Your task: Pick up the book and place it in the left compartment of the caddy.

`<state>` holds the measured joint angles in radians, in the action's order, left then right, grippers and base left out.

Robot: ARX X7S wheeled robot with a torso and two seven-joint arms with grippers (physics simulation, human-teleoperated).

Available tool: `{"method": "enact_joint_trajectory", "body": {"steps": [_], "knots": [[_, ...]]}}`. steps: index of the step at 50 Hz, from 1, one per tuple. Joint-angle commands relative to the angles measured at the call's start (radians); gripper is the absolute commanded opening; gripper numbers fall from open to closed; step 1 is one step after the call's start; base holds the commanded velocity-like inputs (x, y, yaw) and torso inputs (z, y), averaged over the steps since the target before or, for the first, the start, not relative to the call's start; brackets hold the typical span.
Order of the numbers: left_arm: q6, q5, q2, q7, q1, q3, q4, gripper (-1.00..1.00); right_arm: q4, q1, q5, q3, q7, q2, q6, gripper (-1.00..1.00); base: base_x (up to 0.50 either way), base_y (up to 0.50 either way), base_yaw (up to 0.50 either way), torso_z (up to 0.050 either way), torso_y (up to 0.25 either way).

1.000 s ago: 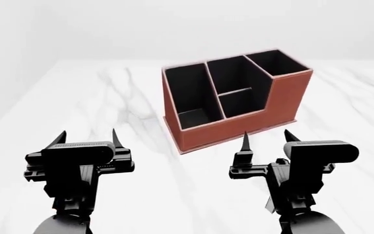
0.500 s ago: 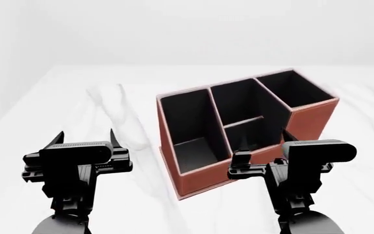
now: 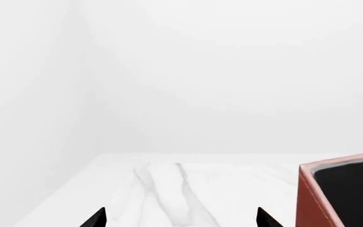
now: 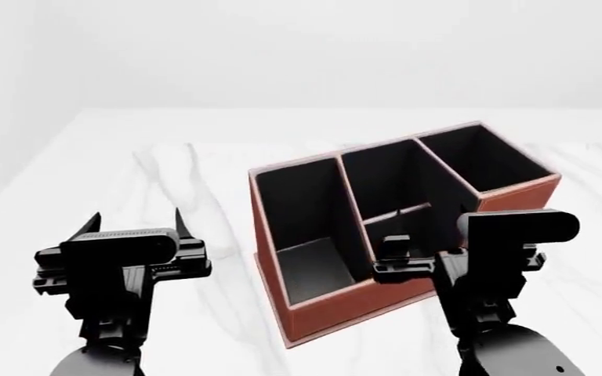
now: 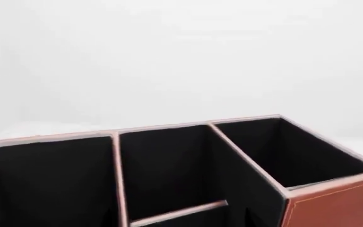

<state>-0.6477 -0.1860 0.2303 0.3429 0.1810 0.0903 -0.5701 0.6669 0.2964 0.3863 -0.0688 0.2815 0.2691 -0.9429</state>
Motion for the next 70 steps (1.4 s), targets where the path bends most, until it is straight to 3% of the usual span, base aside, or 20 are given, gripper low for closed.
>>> {"method": "enact_joint_trajectory", "body": {"steps": [1,3,6,8,10,11,12,24,35,44,54,70], "knots": [[-0.002,-0.008,0.005,0.006,-0.006,-0.005,-0.009,1.00,0.163,0.308,0.307,0.194,0.191,0.072,-0.614,1.00,0.00,0.00,0.00,0.000,0.000],[0.000,-0.009,0.006,0.007,-0.004,-0.007,-0.004,1.00,0.103,0.394,0.607,0.179,0.491,0.193,-0.626,1.00,0.00,0.00,0.00,0.000,0.000],[-0.002,-0.011,0.007,0.009,-0.002,-0.007,-0.004,1.00,-0.050,0.454,1.057,0.165,0.936,0.248,-0.606,1.00,0.00,0.00,0.00,0.000,0.000],[-0.003,-0.012,0.007,0.010,-0.004,-0.005,-0.007,1.00,-0.089,0.473,1.357,0.128,1.010,0.282,-0.577,1.00,0.00,0.00,0.00,0.000,0.000],[0.004,-0.006,0.010,0.014,-0.010,-0.007,0.003,1.00,-0.113,0.572,1.657,-0.172,1.286,0.582,-0.277,1.00,0.00,0.00,0.00,0.000,0.000],[0.004,-0.006,0.010,0.014,-0.011,-0.005,0.002,1.00,-0.108,0.583,1.807,-0.235,1.281,0.659,-0.223,1.00,0.00,0.00,0.00,0.000,0.000],[0.004,-0.006,0.011,0.015,-0.011,-0.004,0.003,1.00,-0.106,0.589,1.880,-0.246,1.276,0.669,-0.214,1.00,0.00,0.00,0.00,0.000,0.000],[-0.002,-0.009,0.013,0.021,-0.006,0.003,0.003,1.00,-0.120,0.882,2.000,-0.504,1.280,0.795,-0.126,1.00,0.00,0.00,0.00,0.000,0.000],[0.000,-0.016,0.017,0.027,-0.010,-0.002,-0.001,1.00,-0.084,0.940,2.051,-0.661,1.270,0.900,-0.031,1.00,0.00,0.00,0.00,0.000,0.000],[0.008,-0.021,0.017,0.029,-0.009,0.000,0.006,1.00,-0.042,0.805,2.062,-0.716,1.242,1.017,0.092,1.00,0.00,0.00,0.00,0.000,0.000],[0.001,-0.026,0.020,0.037,-0.007,-0.004,-0.002,1.00,0.016,0.588,1.942,-0.796,1.117,1.135,0.241,1.00,0.00,0.00,0.00,0.000,0.000],[0.008,-0.032,0.022,0.044,-0.010,-0.002,0.002,1.00,0.049,0.445,1.882,-0.870,1.044,1.170,0.379,1.00,0.00,0.00,0.00,0.000,0.000]]}}
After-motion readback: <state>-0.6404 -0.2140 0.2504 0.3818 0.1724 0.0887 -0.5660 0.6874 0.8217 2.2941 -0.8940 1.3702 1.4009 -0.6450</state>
